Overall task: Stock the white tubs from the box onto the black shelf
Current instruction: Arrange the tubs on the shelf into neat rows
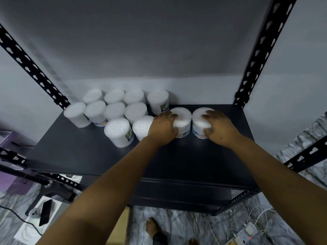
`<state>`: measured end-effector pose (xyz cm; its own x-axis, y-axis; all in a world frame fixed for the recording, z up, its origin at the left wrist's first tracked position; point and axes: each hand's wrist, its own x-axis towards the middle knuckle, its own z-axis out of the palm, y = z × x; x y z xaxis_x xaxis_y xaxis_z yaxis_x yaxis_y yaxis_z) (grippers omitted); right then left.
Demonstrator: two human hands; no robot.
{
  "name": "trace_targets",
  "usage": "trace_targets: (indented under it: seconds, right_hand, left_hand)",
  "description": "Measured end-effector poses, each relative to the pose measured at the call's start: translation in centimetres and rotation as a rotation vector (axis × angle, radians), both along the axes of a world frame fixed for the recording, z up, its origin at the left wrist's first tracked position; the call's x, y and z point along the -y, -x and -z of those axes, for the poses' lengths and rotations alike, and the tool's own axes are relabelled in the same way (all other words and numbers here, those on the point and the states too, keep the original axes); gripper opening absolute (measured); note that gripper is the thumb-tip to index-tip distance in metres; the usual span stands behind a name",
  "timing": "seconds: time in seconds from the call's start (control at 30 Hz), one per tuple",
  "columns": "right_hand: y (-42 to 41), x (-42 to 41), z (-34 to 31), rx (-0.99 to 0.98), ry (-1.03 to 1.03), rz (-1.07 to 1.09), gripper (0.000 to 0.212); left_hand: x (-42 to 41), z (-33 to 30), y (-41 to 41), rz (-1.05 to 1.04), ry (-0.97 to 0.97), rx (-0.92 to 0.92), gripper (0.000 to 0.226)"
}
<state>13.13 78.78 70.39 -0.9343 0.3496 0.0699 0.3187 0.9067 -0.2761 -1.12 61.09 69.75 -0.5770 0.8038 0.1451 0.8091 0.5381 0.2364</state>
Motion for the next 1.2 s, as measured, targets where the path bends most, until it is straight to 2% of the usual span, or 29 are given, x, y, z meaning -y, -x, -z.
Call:
trace_targets:
  seconds: [0.47,0.67,1.2]
  right_hand:
    - [-0.42,0.54,-0.33,-0.044,0.067,-0.034,0.051]
    - [-0.06,0.53,-0.31,-0.003,0.06,0.003,0.057]
    - [0.26,0.21,-0.3,0.003,0.09,0.009,0.054]
  left_hand:
    - [0.2,-0.4,0.05,-0.005,-0.015,0.032,0.048]
    - [0.38,-0.37,0.19,-0.021,-0.005,0.039,0.056]
    - [0.39,-0.6,0.52,0.025,-0.016,0.051,0.048]
